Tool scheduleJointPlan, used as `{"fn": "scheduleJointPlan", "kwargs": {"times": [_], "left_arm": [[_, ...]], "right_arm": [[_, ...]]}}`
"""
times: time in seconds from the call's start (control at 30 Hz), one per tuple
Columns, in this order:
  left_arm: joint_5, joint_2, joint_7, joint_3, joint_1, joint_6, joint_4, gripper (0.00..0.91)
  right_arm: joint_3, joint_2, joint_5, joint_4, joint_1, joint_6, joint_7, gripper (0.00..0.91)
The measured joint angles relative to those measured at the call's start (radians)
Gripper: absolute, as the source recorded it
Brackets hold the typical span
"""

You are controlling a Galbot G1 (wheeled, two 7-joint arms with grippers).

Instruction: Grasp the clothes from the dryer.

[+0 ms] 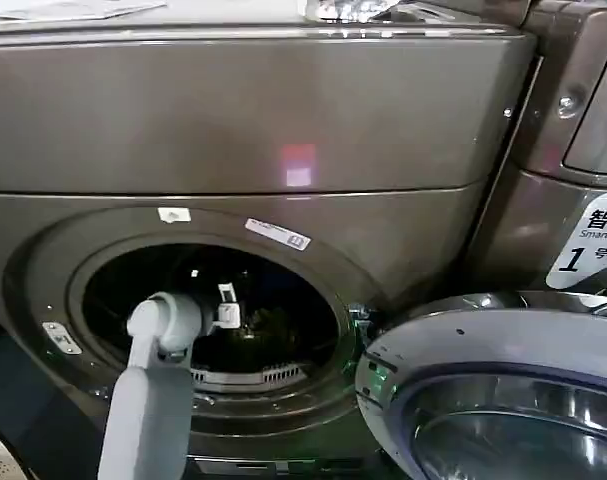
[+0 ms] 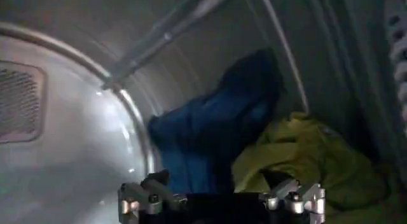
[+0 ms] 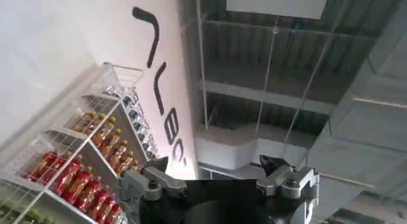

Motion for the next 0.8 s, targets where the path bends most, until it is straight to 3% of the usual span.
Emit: {"fn": "scheduleJointPlan", "kwargs": {"times": [0.8], "left_arm": [[-0.026,0.003,0.001,0.051,-0.057,0.045,0.215,0.907]], "right_arm": [[-0.048,0.008,0.003,0.017,0.034,0.004,-0.006,0.907]]}}
